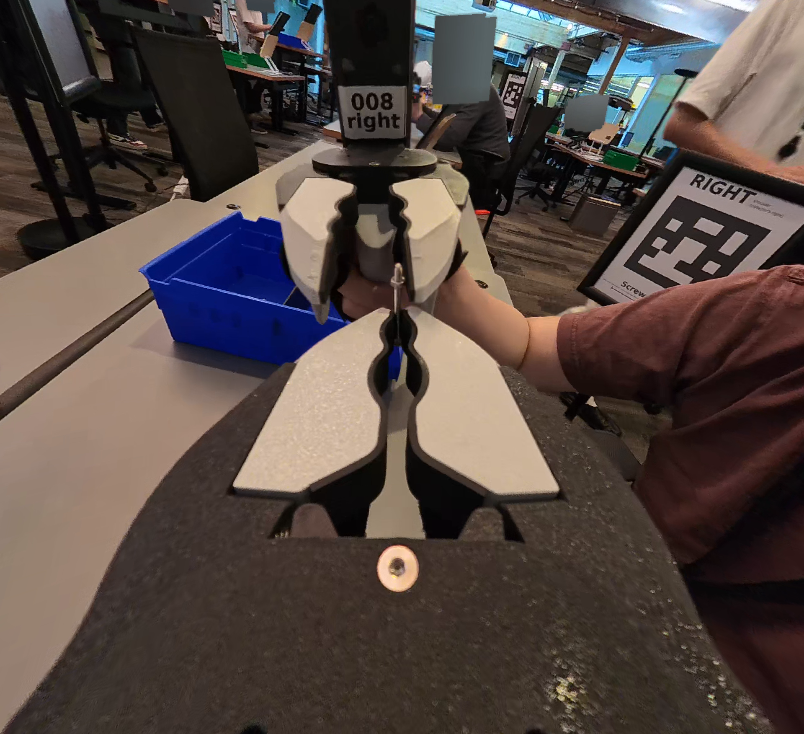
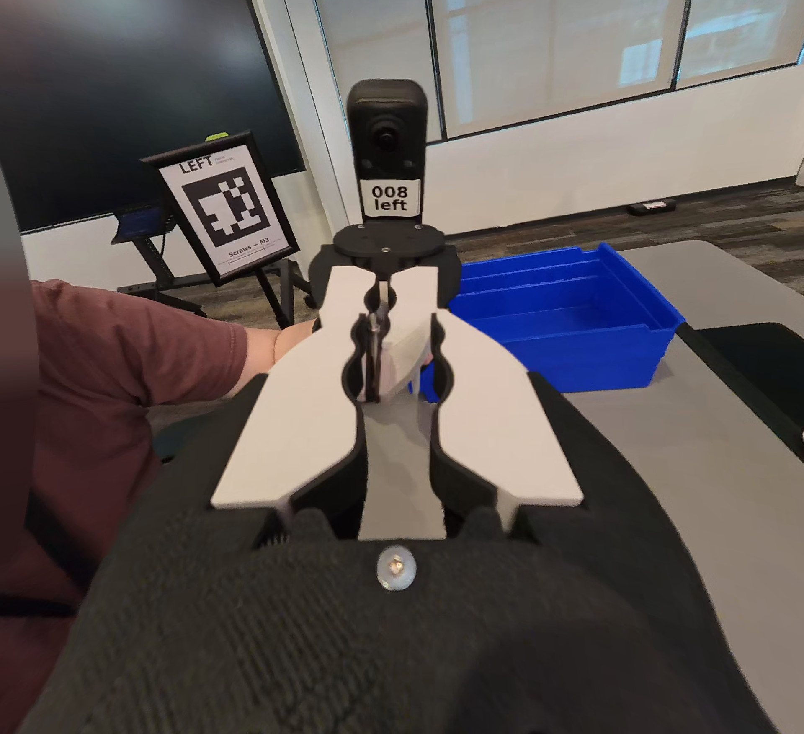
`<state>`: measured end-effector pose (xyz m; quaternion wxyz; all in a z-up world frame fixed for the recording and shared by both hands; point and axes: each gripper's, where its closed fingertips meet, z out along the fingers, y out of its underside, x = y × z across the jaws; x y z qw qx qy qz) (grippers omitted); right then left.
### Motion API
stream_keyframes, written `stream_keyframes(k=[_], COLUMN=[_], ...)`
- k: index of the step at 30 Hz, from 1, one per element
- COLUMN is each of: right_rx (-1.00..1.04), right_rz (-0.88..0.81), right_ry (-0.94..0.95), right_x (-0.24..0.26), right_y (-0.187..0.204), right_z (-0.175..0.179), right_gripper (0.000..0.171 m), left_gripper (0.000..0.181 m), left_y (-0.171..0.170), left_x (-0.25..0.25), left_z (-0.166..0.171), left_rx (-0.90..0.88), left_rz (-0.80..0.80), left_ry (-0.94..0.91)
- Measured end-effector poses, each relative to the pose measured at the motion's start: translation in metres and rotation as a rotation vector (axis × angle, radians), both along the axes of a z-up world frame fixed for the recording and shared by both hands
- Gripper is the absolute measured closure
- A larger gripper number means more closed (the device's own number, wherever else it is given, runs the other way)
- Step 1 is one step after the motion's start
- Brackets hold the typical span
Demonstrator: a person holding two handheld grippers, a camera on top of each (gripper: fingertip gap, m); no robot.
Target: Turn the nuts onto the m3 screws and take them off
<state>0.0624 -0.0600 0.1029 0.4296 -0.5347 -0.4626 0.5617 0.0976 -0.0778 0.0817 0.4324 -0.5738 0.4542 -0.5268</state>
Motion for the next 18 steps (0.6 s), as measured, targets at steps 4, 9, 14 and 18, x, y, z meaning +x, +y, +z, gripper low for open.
stream_keyframes(k=[4, 9, 14, 18], right_rx=[-0.016, 0.009, -0.006, -0.027], right_rz=[-0.007, 0.041, 0.033, 0.029], right_ry=[0.025, 0.027, 0.023, 0.061], right_x=[0.013, 0.003, 0.006, 0.014], right_y=[0.007, -0.008, -0.001, 0.004], right_z=[0.006, 0.008, 0.004, 0.010], right_gripper=[0.148, 0.144, 0.142, 0.148], left_gripper=[0.180, 0.180, 0.179, 0.180], left_y=[0.000, -0.002, -0.003, -0.001], left_x=[-0.003, -0.001, 0.000, -0.003], left_z=[0.004, 0.002, 0.003, 0.006], left_rx=[-0.003, 0.002, 0.010, 0.004], left_rz=[-0.001, -0.008, 0.000, 0.004], left_ry=[-0.014, -0.005, -0.005, -0.016])
